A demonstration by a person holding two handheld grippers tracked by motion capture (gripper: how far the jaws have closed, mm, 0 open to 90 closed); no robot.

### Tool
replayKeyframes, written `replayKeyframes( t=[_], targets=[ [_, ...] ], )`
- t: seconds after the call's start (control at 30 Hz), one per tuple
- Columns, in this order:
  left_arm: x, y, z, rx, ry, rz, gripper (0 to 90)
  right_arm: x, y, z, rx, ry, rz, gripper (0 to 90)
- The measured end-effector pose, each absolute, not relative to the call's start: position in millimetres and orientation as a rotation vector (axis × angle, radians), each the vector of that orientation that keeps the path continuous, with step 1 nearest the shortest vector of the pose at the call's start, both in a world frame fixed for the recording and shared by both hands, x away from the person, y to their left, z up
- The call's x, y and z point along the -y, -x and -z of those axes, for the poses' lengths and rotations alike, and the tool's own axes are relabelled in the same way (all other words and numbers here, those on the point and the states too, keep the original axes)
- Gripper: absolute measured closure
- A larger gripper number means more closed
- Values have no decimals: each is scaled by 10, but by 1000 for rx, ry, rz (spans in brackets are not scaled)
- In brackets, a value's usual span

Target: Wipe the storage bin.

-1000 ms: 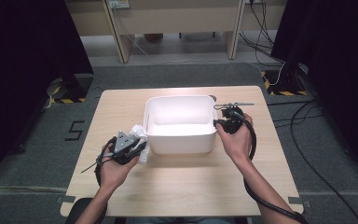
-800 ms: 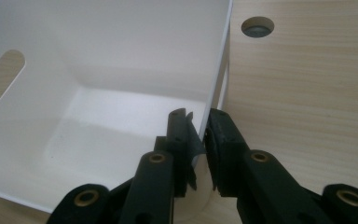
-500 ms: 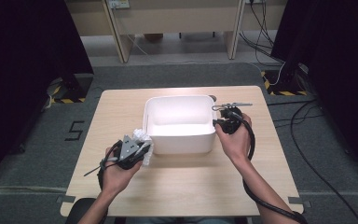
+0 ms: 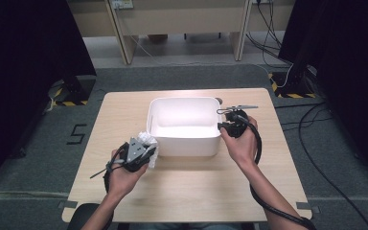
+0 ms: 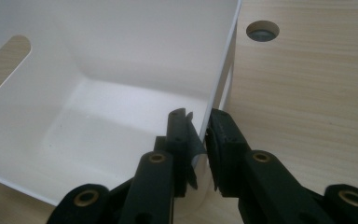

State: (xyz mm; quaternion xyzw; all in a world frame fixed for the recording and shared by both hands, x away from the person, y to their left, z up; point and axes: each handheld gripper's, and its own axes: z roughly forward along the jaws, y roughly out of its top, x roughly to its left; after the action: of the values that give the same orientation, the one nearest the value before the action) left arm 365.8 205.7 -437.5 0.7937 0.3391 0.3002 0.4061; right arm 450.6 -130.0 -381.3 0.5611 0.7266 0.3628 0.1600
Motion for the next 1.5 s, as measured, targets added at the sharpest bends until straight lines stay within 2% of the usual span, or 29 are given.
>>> replayKeyframes(
  t=[1.5],
  targets=[
    [-1998,-3789,4850,-889,-2122,-715,771,1294,-4518,3813,-2099,-1577,-1053,784]
  ],
)
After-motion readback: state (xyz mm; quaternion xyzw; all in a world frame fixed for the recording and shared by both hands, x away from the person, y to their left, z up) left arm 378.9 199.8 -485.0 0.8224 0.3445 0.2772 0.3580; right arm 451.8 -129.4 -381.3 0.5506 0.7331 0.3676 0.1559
